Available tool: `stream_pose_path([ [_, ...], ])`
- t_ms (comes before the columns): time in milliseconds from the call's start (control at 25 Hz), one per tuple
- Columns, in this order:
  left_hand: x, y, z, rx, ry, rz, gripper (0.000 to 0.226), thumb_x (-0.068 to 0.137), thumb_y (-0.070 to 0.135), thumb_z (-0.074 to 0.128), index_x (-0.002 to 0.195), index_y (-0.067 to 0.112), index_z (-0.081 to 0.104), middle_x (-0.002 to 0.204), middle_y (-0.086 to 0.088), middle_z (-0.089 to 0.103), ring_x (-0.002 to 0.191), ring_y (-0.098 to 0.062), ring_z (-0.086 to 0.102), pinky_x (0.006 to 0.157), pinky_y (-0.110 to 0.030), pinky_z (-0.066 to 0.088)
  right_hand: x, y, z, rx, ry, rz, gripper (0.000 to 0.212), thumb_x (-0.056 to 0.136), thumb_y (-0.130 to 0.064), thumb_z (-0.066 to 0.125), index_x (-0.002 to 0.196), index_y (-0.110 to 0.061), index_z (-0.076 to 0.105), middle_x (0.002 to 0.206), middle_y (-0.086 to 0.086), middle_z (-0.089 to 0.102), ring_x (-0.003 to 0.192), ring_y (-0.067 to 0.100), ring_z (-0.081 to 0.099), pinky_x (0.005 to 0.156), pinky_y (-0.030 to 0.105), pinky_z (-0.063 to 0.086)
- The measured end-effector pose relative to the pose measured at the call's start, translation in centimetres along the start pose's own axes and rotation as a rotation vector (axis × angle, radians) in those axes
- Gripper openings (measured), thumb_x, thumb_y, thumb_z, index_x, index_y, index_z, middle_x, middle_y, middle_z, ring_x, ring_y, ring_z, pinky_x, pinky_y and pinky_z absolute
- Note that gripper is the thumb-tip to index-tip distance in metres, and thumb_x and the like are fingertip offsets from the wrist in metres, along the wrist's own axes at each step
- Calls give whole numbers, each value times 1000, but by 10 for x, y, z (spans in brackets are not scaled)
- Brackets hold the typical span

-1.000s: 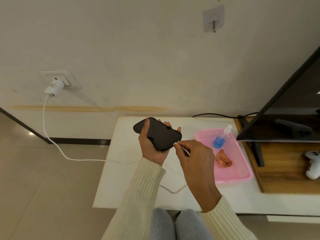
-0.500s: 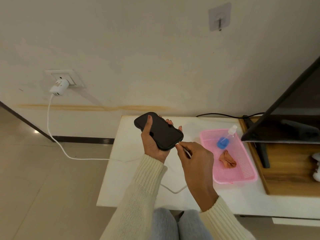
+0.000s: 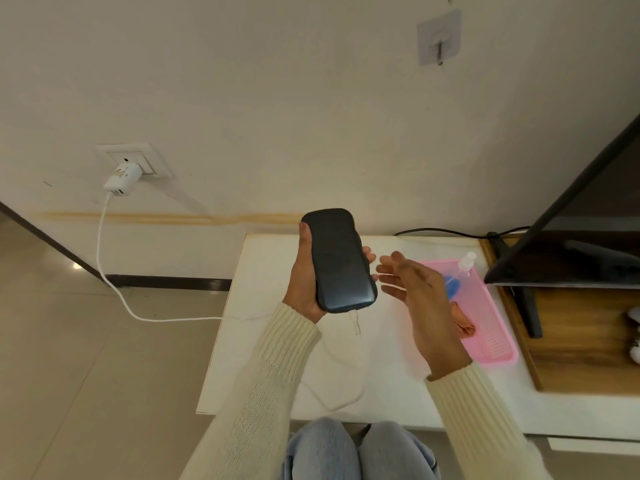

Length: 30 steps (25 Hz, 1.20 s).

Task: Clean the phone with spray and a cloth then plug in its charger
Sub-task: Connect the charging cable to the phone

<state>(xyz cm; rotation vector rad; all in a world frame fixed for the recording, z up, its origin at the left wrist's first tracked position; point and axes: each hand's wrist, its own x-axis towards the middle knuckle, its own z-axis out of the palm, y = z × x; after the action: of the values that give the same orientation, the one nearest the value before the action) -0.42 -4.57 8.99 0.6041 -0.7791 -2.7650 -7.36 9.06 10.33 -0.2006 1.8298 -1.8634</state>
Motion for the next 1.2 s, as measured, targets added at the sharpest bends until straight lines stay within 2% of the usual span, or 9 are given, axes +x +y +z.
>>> stream_pose_path([
  [120, 5, -7, -3, 331, 245, 33, 75, 85, 72, 28, 101, 12, 71, 99, -15, 72, 86, -27, 70, 72, -36, 58, 15, 10, 9, 145, -119, 142, 30, 94, -34, 50, 96, -12, 70, 89, 3, 72, 84, 20, 67, 71, 27, 55],
  [240, 8, -18, -2, 541, 334, 72, 65, 93, 62, 23, 95, 15, 69, 95, -13, 72, 88, -25, 69, 80, -35, 56, 21, 26, 14, 273, -94, 214, 26, 91, -34, 56, 85, -17, 74, 87, 8, 71, 81, 25, 66, 68, 34, 55],
  [320, 10, -24, -3, 607, 358, 96, 61, 97, 55, 27, 97, 11, 69, 98, -16, 70, 90, -28, 68, 84, -40, 54, 23, 37, 13, 314, -97, 223, 26, 90, -34, 57, 87, -15, 74, 92, 12, 71, 83, 27, 66, 71, 37, 56],
  [440, 11, -33, -14, 538, 427, 159, 51, 99, 41, 40, 100, -4, 65, 96, -22, 65, 85, -32, 63, 82, -42, 52, 29, 48, 12, 286, -39, 218, 23, 91, -31, 57, 88, -14, 73, 90, 11, 72, 77, 24, 67, 65, 35, 57],
  [560, 12, -43, -29, 434, 480, 205, 32, 97, 24, 51, 101, -3, 66, 87, -10, 65, 70, -16, 60, 69, -33, 52, 36, 61, 11, 235, 85, 216, 16, 88, -26, 62, 86, -15, 72, 77, 2, 73, 64, 16, 68, 51, 28, 55],
  [680, 13, -57, -42, 347, 538, 195, 21, 95, 15, 54, 105, 4, 69, 88, -4, 71, 72, -12, 66, 69, -31, 57, 40, 84, 14, 242, 131, 261, 16, 86, -20, 64, 93, -7, 70, 85, 8, 71, 68, 20, 66, 56, 30, 54],
  [840, 26, -71, -63, 417, 617, 132, 27, 91, 2, 56, 116, -5, 62, 109, -15, 67, 95, -27, 64, 91, -41, 52, 46, 117, 16, 220, 243, 301, 13, 84, -15, 67, 90, -4, 70, 87, 13, 70, 74, 28, 66, 66, 36, 55],
  [1000, 38, -83, -83, 510, 699, 83, 30, 85, 2, 64, 115, -5, 63, 113, -17, 67, 104, -30, 63, 97, -42, 49, 54, 140, 13, 27, 335, 274, 14, 83, -15, 68, 90, -3, 71, 90, 15, 72, 81, 32, 68, 77, 42, 57],
  [1200, 46, -94, -95, 577, 775, 63, 35, 78, 1, 73, 111, -2, 66, 109, -15, 68, 100, -26, 64, 97, -38, 49, 61, 151, 11, -204, 408, 232, 18, 79, -16, 71, 93, -5, 74, 93, 13, 73, 86, 28, 66, 88, 44, 52],
])
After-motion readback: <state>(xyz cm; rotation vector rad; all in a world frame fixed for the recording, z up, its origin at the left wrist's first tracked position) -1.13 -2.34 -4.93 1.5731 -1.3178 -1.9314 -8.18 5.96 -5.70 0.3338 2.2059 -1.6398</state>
